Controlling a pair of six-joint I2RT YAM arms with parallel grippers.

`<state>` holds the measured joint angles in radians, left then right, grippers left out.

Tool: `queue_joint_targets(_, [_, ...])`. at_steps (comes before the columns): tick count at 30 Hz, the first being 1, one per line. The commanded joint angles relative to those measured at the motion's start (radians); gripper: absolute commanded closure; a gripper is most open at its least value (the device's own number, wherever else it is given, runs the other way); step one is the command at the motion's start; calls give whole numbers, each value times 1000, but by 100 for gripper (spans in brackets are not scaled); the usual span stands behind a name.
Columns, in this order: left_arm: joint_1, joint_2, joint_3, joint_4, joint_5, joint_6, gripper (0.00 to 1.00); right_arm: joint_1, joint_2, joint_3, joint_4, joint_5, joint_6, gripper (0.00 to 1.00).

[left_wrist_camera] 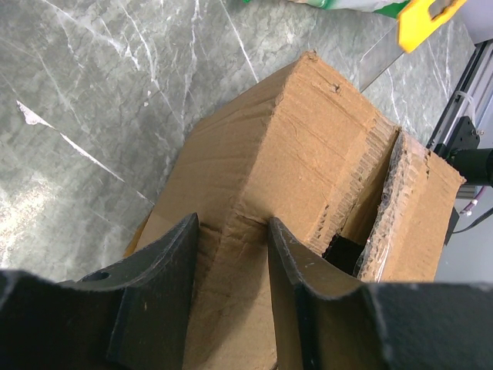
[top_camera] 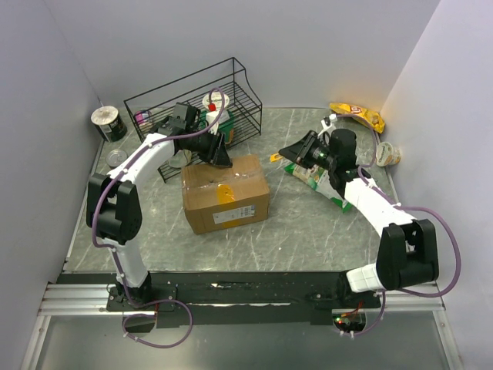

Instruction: Unpack the express box

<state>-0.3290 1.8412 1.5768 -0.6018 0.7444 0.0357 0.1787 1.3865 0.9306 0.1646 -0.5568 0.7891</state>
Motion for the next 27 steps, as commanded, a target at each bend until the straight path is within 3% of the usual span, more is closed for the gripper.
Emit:
queue_joint_targets(1, [-5, 20, 2, 22, -66, -2, 67, 15, 8, 33, 62, 9, 47, 100])
queue_joint_targets(10, [-5, 24, 5, 23, -68, -5, 67, 15, 20, 39, 75, -15, 76, 100])
queue_joint_targets(22, [-5, 35, 8, 31, -102, -13, 70, 21, 0, 47, -82, -43, 50, 100])
queue_joint_targets(27, [-5, 36, 12, 33, -117, -17, 81, 19, -10, 73, -152, -38, 30, 100])
